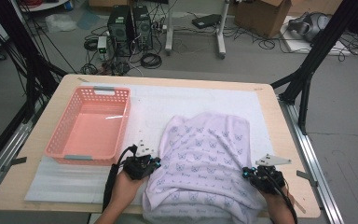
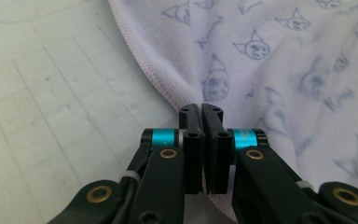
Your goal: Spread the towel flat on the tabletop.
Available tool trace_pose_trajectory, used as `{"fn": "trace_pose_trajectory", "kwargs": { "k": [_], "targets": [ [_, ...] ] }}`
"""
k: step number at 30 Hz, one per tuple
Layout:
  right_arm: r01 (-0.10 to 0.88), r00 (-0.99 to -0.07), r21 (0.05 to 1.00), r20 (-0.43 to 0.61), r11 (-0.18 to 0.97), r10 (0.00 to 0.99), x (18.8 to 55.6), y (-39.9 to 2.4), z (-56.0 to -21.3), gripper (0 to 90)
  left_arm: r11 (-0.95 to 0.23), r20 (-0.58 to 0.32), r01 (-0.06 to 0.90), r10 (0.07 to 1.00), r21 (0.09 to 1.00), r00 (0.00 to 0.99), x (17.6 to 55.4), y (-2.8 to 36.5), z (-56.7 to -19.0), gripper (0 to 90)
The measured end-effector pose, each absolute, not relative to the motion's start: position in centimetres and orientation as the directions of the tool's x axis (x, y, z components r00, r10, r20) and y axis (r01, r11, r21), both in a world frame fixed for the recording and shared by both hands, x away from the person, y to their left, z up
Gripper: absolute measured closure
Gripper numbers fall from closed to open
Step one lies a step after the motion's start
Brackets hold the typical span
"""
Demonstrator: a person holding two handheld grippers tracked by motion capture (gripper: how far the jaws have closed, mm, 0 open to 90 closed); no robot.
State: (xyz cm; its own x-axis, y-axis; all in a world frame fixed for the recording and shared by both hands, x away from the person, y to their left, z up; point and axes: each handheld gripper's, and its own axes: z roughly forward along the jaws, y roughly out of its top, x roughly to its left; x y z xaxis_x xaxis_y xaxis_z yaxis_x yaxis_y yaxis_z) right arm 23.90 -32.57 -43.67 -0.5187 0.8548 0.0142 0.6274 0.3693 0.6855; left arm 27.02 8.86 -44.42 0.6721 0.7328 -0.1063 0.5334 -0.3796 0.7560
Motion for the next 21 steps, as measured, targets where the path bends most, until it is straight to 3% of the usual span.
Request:
{"fn": "trace_pose_trajectory", "kwargs": {
  "k": [8,10,11,12,13,15,21],
  "targets": [
    [0.626,-0.555,0.663,0.009,0.411,0.832,20.4,-33.8,-42.4,87.0,-0.388,-0.149,0.521,0.677,0.76,0.72,24.1,9.3,-43.7,84.9],
    [0.632,-0.566,0.652,0.018,0.419,0.824,20.0,-33.9,-42.3,86.0,-0.367,-0.154,0.52,0.684,0.771,0.713,24.3,9.3,-43.6,74.6],
    [0.628,-0.571,0.654,0.019,0.422,0.821,19.9,-33.9,-42.3,82.6,-0.35,-0.158,0.518,0.691,0.78,0.705,24.6,9.2,-43.5,65.1],
    [0.621,-0.569,0.662,0.015,0.418,0.822,20.0,-33.8,-42.3,73.3,-0.32,-0.17,0.518,0.7,0.793,0.694,24.9,9.1,-43.4,58.8],
    [0.61,-0.558,0.681,0.005,0.406,0.83,20.2,-33.7,-42.2,64.5,-0.311,-0.17,0.513,0.703,0.8,0.69,25.3,9.0,-43.3,55.7],
    [0.596,-0.539,0.718,0.024,0.36,0.842,20.7,-33.7,-42.1,57.3,-0.286,-0.165,0.505,0.72,0.814,0.674,26.4,8.6,-42.9,51.5],
    [0.573,-0.472,0.772,0.039,0.273,0.88,24.0,-34.3,-42.1,52.1,-0.228,-0.166,0.521,0.78,0.822,0.604,31.2,7.3,-42.3,49.8]
  ]
}}
